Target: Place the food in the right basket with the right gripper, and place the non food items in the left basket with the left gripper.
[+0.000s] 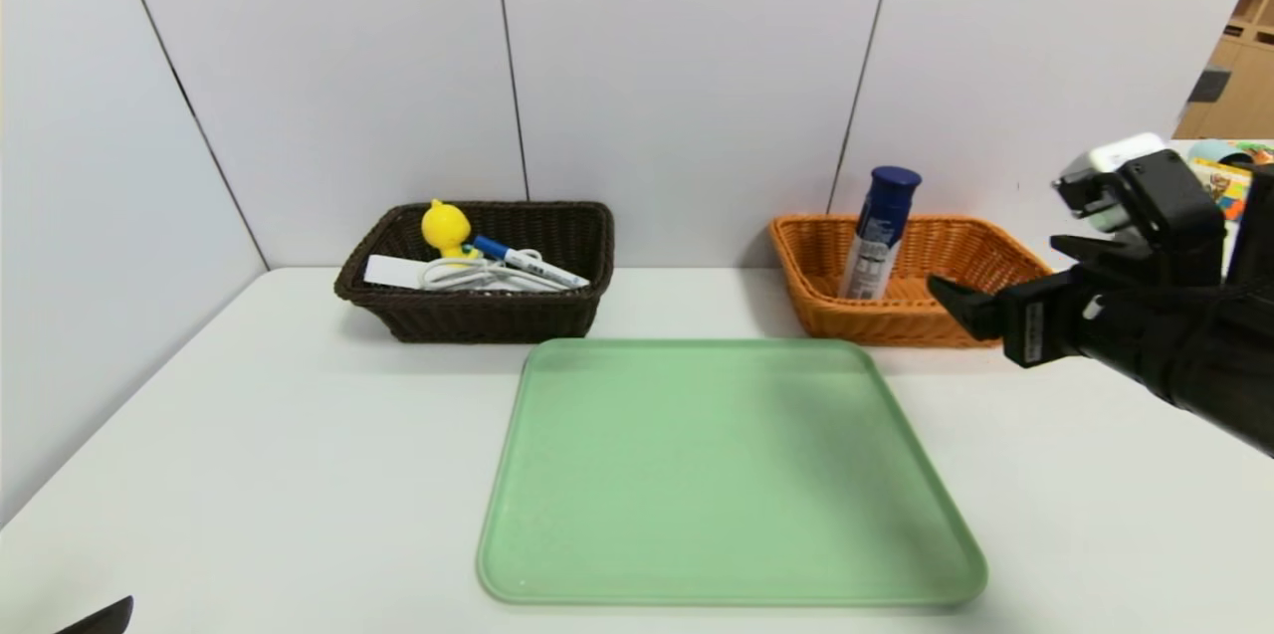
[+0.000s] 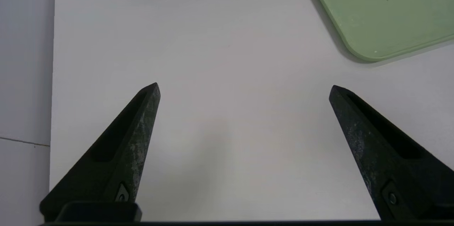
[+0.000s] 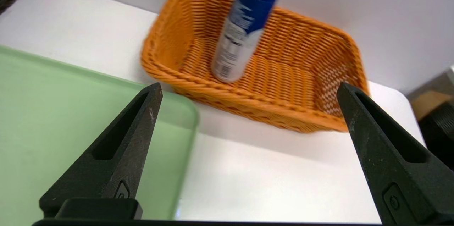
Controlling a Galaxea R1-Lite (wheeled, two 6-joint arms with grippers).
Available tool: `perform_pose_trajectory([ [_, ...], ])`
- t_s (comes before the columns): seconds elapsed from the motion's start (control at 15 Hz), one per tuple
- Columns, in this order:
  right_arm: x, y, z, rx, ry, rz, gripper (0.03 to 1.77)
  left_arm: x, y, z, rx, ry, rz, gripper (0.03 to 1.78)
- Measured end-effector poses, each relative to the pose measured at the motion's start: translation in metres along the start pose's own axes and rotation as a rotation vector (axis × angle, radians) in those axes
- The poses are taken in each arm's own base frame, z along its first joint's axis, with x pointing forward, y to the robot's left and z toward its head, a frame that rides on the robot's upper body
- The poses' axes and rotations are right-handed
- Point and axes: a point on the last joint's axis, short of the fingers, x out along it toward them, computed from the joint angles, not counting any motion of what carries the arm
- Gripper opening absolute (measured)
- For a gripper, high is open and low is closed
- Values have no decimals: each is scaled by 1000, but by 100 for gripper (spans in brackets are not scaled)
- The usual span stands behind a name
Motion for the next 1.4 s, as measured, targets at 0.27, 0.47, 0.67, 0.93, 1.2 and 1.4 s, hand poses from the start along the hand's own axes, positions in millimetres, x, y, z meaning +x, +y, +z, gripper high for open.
perform_pose_trajectory([
  [0.27,-33,-28,-10,38,-19,-124,169,-13,-2,-13,-38,-24,47,169],
  [0.47,-60,-45,-17,62,-46,-219,169,-22,-3,-20,-52,-53,78,169],
  [0.67,-86,-49,-33,80,-50,-289,169,-28,-5,-23,-58,-81,101,169],
  [0.93,-114,-46,-53,112,-24,-299,169,-38,-8,-28,-57,-123,103,169],
  [1.2,-141,-48,-62,138,-26,-338,169,-48,-12,-38,-60,-166,122,169],
  [1.4,-156,-49,-63,185,-71,-365,169,-54,-16,-50,-59,-185,131,169],
])
